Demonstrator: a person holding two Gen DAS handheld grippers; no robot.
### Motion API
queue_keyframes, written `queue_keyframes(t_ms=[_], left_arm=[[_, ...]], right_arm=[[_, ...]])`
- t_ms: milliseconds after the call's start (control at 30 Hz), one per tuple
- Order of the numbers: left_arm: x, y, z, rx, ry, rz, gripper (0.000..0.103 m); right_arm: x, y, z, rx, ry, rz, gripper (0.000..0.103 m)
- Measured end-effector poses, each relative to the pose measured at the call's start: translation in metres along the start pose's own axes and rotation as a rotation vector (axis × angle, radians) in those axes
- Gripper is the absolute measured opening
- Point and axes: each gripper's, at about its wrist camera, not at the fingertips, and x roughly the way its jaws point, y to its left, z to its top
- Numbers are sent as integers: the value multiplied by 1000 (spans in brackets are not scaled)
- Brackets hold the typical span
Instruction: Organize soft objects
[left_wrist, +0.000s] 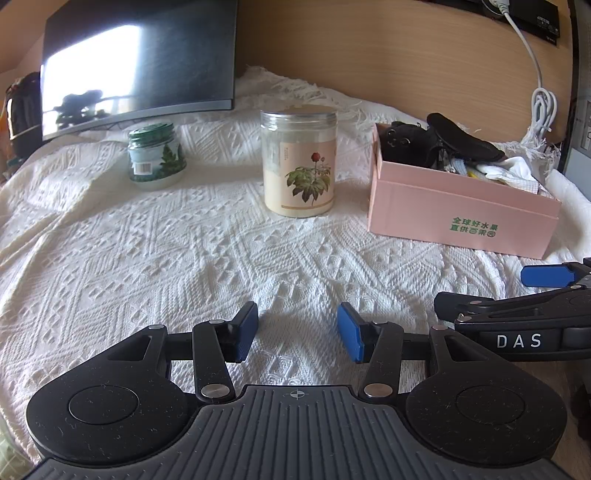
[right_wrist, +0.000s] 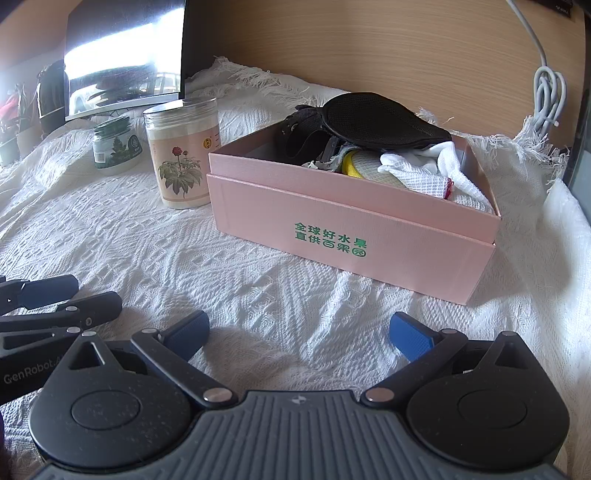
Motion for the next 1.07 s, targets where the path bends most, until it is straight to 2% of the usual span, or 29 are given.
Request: queue_keyframes(t_ms=[1067], left_arm=[[0,-1,1,-2,0,-4,51]], right_arm=[[0,-1,0,0,0,-1,103]])
